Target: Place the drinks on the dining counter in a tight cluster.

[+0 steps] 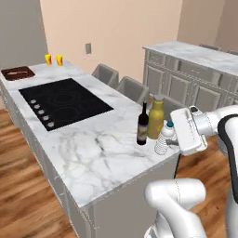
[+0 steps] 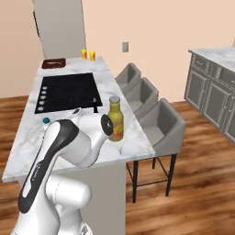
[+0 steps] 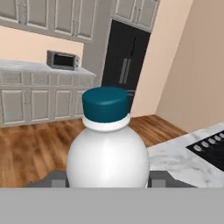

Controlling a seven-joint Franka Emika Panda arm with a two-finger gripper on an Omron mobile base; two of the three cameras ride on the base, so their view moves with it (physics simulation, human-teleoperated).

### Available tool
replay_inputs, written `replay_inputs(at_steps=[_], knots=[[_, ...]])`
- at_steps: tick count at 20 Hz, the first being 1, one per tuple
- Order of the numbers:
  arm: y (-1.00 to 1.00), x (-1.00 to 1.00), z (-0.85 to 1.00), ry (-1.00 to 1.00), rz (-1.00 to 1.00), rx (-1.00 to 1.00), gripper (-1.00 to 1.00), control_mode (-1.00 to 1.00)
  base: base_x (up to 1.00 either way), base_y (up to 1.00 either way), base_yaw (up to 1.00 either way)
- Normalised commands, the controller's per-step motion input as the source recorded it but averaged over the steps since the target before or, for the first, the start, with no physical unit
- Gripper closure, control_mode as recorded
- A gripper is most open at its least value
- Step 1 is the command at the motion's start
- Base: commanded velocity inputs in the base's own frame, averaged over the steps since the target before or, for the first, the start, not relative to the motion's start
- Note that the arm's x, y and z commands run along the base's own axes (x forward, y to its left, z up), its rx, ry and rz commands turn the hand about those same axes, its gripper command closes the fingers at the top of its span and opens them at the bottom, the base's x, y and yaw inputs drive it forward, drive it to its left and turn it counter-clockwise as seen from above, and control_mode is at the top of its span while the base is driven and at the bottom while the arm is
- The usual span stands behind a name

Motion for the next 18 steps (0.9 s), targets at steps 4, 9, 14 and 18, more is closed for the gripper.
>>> replay_inputs(at_steps=[4, 9, 14, 18], knots=[[0.0, 0.0, 0.0, 0.0, 0.0, 0.0, 1.0, 1.0, -0.09, 0.13, -0.5], [0.0, 0.0, 0.0, 0.0, 0.0, 0.0, 1.0, 1.0, 0.53, 0.93, -0.47], [0.0, 0.0, 0.0, 0.0, 0.0, 0.0, 1.0, 1.0, 0.57, 1.0, -0.3], [0.0, 0.0, 0.0, 0.0, 0.0, 0.0, 1.0, 1.0, 0.31, 1.0, -0.04]])
